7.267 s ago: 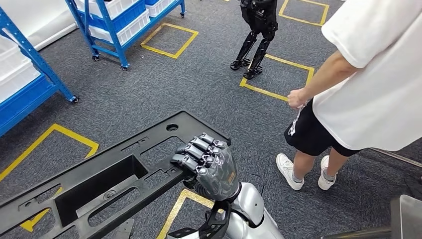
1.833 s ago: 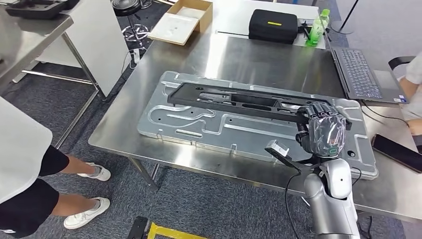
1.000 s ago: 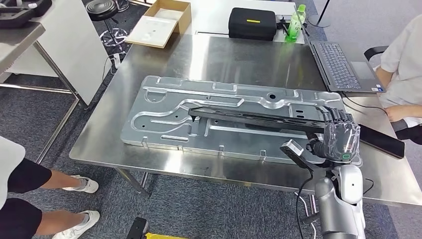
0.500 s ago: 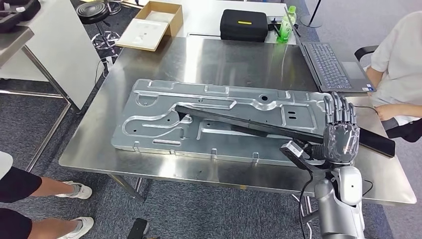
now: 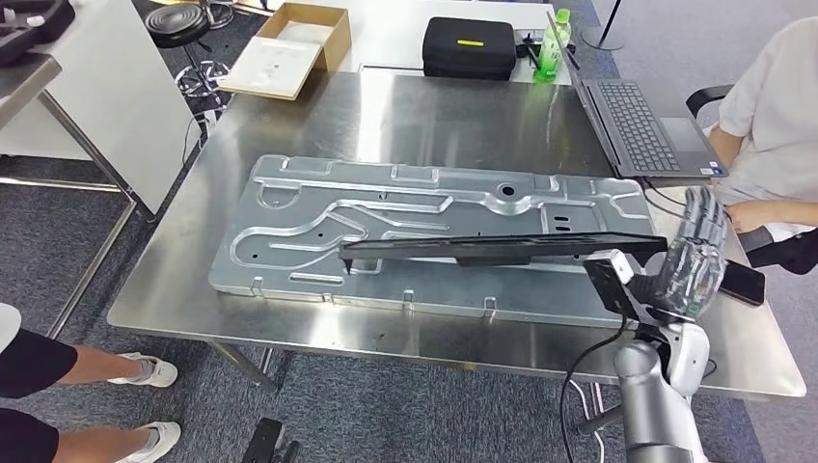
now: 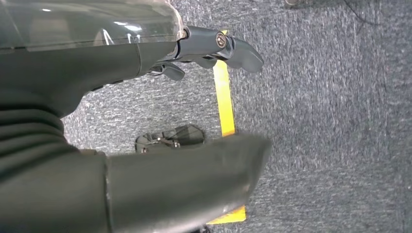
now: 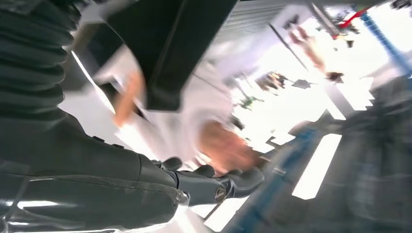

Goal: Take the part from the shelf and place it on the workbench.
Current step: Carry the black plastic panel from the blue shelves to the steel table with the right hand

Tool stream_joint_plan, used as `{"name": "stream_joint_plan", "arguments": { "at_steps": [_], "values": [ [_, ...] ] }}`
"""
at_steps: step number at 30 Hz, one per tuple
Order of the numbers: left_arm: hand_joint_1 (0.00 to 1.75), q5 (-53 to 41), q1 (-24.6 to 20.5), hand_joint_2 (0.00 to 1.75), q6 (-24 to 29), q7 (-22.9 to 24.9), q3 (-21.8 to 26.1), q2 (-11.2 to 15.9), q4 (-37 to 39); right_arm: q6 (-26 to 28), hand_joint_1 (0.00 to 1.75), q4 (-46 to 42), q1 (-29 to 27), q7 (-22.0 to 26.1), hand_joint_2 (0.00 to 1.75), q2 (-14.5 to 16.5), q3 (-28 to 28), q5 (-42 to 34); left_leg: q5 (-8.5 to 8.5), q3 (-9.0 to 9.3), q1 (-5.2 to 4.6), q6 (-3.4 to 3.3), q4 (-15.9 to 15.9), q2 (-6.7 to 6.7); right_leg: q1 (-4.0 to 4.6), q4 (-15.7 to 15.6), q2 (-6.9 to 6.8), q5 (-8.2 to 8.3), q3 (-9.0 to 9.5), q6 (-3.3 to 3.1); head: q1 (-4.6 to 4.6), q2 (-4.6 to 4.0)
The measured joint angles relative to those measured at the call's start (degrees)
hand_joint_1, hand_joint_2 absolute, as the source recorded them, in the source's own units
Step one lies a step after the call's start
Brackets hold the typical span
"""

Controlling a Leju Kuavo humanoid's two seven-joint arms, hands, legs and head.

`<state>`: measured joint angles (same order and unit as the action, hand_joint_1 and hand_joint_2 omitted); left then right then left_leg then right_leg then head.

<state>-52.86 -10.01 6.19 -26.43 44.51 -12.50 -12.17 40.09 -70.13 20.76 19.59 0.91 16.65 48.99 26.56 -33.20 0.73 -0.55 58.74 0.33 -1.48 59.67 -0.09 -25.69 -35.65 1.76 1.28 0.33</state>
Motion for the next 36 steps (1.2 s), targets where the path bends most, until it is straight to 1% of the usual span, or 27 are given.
{"name": "stream_joint_plan", "arguments": {
  "at_steps": [2,3,4,6,7,8,9,11,12,13,14,17,19,20,22,23,24,25,26,27,28,29,31,33,34,35,36],
  "values": [
    [0.0,0.0,0.1,0.0,0.1,0.0,-0.1,0.0,0.0,-0.3,0.0,1.1,0.0,0.0,0.44,-0.7,0.1,-6.6,0.59,-0.12,0.15,0.58,0.4,0.04,-0.09,-0.1,0.07,0.06,0.15,-0.92,-0.02,0.0],
    [0.0,0.1,0.1,0.0,0.1,0.0,-0.2,0.0,0.0,-0.6,0.0,1.6,0.2,-0.1,0.0,-0.9,0.1,-9.7,1.59,-0.67,0.25,0.77,1.8,0.04,-0.15,-0.3,0.09,0.09,0.27,-1.44,-0.03,0.0],
    [0.0,0.1,0.1,0.0,0.1,0.0,-0.2,0.0,0.0,-1.1,0.0,2.2,0.3,-0.3,0.0,-1.1,0.1,-12.4,3.13,-1.84,0.33,0.86,4.5,0.02,-0.16,-0.4,0.1,0.08,0.39,-1.88,-0.03,0.0],
    [0.0,0.2,0.1,0.0,0.2,0.0,-0.2,0.0,0.0,-2.5,0.0,3.5,0.6,-1.0,0.0,-1.5,0.1,-16.6,6.54,-5.5,0.35,0.87,12.3,-0.01,0.2,-0.4,0.13,-0.06,0.48,-2.41,-0.03,0.0],
    [0.0,0.2,0.2,0.0,0.2,0.0,-0.2,0.0,0.0,-3.1,0.0,4.2,0.6,-1.3,0.0,-1.7,0.1,-18.2,7.42,-7.17,0.34,0.82,15.4,-0.02,0.41,-0.3,0.17,-0.12,0.52,-2.52,-0.03,0.0],
    [0.0,0.2,0.3,0.0,0.2,0.0,-0.2,0.1,0.0,-3.7,0.0,4.9,0.7,-1.5,0.0,-1.9,0.1,-19.7,7.19,-8.0,0.32,0.71,16.7,-0.02,0.61,-0.2,0.24,-0.19,0.56,-2.62,-0.03,0.0],
    [0.0,0.3,0.3,0.0,0.3,0.0,-0.2,0.1,0.0,-4.1,0.0,5.6,0.9,-1.6,0.0,-2.1,0.1,-20.9,5.81,-7.74,0.25,0.46,15.6,-0.05,0.8,-0.2,0.32,-0.27,0.64,-2.67,-0.03,0.0],
    [0.0,0.3,0.4,0.0,0.5,0.0,-0.2,0.2,0.0,-4.5,0.0,6.7,1.3,-1.7,0.0,-2.4,0.1,-22.5,1.61,-4.79,-0.08,-0.46,8.4,-0.14,1.04,0.0,0.48,-0.49,0.88,-2.66,-0.02,0.0],
    [0.0,0.3,0.4,0.0,0.6,0.0,-0.3,0.2,0.0,-4.7,0.0,7.2,1.5,-1.7,0.0,-2.6,0.1,-23.1,0.14,-3.16,-0.27,-0.91,4.8,-0.18,1.18,0.1,0.52,-0.6,0.92,-2.53,-0.01,0.0],
    [0.0,0.3,0.3,0.0,0.6,0.0,-0.3,0.3,0.0,-4.8,0.0,7.5,1.7,-1.7,0.0,-2.7,0.1,-23.5,-0.57,-2.1,-0.44,-1.21,2.4,-0.18,1.23,0.1,0.54,-0.63,0.89,-2.33,-0.01,0.0],
    [0.0,0.3,0.3,0.0,0.6,0.0,-0.3,0.3,0.0,-4.9,0.0,7.9,1.9,-1.7,0.0,-2.8,0.1,-23.9,-0.62,-1.62,-0.58,-1.37,1.3,-0.19,1.21,0.1,0.52,-0.62,0.83,-2.08,-0.01,0.0],
    [0.0,0.3,0.5,0.0,0.7,-0.1,-0.3,0.3,0.0,-5.0,0.0,8.7,2.2,-1.7,0.0,-3.1,0.1,-24.4,-0.93,-1.21,-0.49,-1.59,0.3,-0.16,1.17,-0.1,0.46,-0.61,0.9,-1.18,-0.01,0.0],
    [0.0,0.3,0.4,0.0,0.7,-0.1,-0.3,0.2,0.0,-5.2,0.0,9.0,2.6,-1.6,0.0,-3.5,0.1,-24.7,-1.46,-0.8,-0.11,-2.04,-0.7,-0.07,1.13,2.3,0.41,-2.31,-0.12,-0.59,0.02,0.0],
    [0.0,0.3,0.3,0.0,0.7,-0.2,-0.4,0.2,0.0,-5.3,0.0,9.3,2.8,-1.6,0.0,-3.6,0.1,-25.1,-1.61,-0.68,-0.05,-2.16,-0.9,-0.02,0.93,5.2,0.39,-3.95,-1.47,-0.33,0.03,0.0],
    [0.0,0.3,0.3,0.0,0.7,-0.2,-0.4,0.2,0.0,-5.4,0.0,9.8,2.9,-1.5,0.87,-3.8,0.1,-25.9,-1.66,-0.69,-0.03,-2.27,-0.9,0.05,0.61,12.5,0.36,-7.12,-5.09,0.26,0.02,0.0],
    [0.0,0.4,0.4,0.0,0.7,-0.2,-0.4,0.2,0.0,-5.5,0.0,10.1,2.9,-1.5,1.31,-3.8,0.1,-26.3,-1.64,-0.7,-0.02,-2.25,-0.9,0.06,0.4,14.9,0.34,-7.62,-6.3,0.52,0.02,0.0],
    [0.0,0.4,0.4,0.0,0.7,-0.2,-0.4,0.2,0.0,-5.7,0.0,10.4,2.9,-1.4,1.75,-3.8,0.1,-26.7,-1.6,-0.71,0.0,-2.19,-0.8,0.06,0.17,15.3,0.3,-7.09,-6.59,0.73,0.02,0.0],
    [0.0,0.4,0.4,0.0,0.7,-0.2,-0.4,0.2,0.0,-5.9,0.0,10.6,3.0,-1.4,1.75,-3.8,0.1,-27.1,-1.52,-0.71,0.07,-2.07,-0.7,0.06,-0.07,13.5,0.23,-5.56,-5.74,0.91,0.02,0.0],
    [0.0,0.4,0.5,0.0,0.7,-0.2,-0.5,0.2,0.0,-6.2,0.0,10.7,3.1,-1.3,1.75,-3.9,0.1,-27.6,-1.37,-0.71,0.15,-1.85,-0.4,0.05,-0.3,9.8,0.12,-3.42,-3.88,1.08,0.02,0.0],
    [0.0,0.4,0.4,0.0,0.8,-0.2,-0.5,0.2,0.0,-6.4,0.0,10.9,3.3,-1.3,1.75,-3.9,0.0,-28.2,-1.22,-0.72,0.23,-1.56,-0.2,0.04,-0.44,5.9,0.02,-1.93,-1.9,1.16,0.02,0.0],
    [0.0,0.5,0.4,0.0,0.8,-0.2,-0.5,0.2,0.0,-6.6,0.0,11.1,3.5,-1.2,1.75,-4.0,0.0,-28.7,-1.05,-0.8,0.17,-1.17,0.1,0.02,-0.4,2.5,-0.02,-0.82,-0.31,1.09,0.02,0.0],
    [0.0,0.5,0.3,0.0,0.9,-0.2,-0.6,0.2,0.0,-6.8,0.0,11.3,3.8,-1.2,1.75,-4.0,0.0,-29.3,-0.96,-0.88,0.09,-0.79,0.2,0.0,-0.29,0.6,0.0,-0.39,0.61,0.82,0.01,0.0],
    [0.0,0.5,0.3,0.0,0.9,-0.2,-0.6,0.2,0.0,-7.0,0.0,11.8,4.1,-1.2,1.75,-4.1,0.0,-30.5,-0.97,-0.95,-0.13,-0.15,0.3,-0.03,0.06,0.1,0.18,-0.43,0.67,0.01,-0.01,0.0],
    [0.0,0.5,0.3,0.0,0.9,-0.2,-0.6,0.2,0.0,-7.1,0.0,12.2,4.3,-1.1,1.75,-4.1,0.0,-31.4,-0.91,-0.91,0.05,0.37,0.2,-0.04,0.04,0.1,0.24,-0.31,0.62,-0.84,-0.02,0.0],
    [0.0,0.6,0.3,0.0,0.9,-0.2,-0.6,0.2,0.0,-7.1,0.0,12.4,4.5,-1.0,1.75,-4.1,0.0,-31.7,-0.34,-1.19,0.17,0.63,0.8,-0.06,0.0,0.0,0.23,-0.19,0.66,-1.3,-0.02,0.0],
    [0.0,0.6,0.3,0.0,1.0,-0.2,-0.6,0.2,0.0,-7.0,0.0,12.5,4.8,-1.0,1.75,-4.1,0.0,-31.9,0.85,-1.97,0.27,0.84,2.6,-0.09,-0.06,-0.2,0.21,-0.03,0.69,-1.72,-0.02,0.0],
    [0.0,0.6,0.3,0.0,1.0,-0.2,-0.7,0.2,0.0,-7.0,0.0,12.7,5.0,-0.9,1.75,-4.1,0.0,-32.1,2.57,-3.28,0.35,0.98,5.5,-0.12,-0.03,-0.4,0.17,0.07,0.71,-2.03,-0.03,0.0]
  ]
}}
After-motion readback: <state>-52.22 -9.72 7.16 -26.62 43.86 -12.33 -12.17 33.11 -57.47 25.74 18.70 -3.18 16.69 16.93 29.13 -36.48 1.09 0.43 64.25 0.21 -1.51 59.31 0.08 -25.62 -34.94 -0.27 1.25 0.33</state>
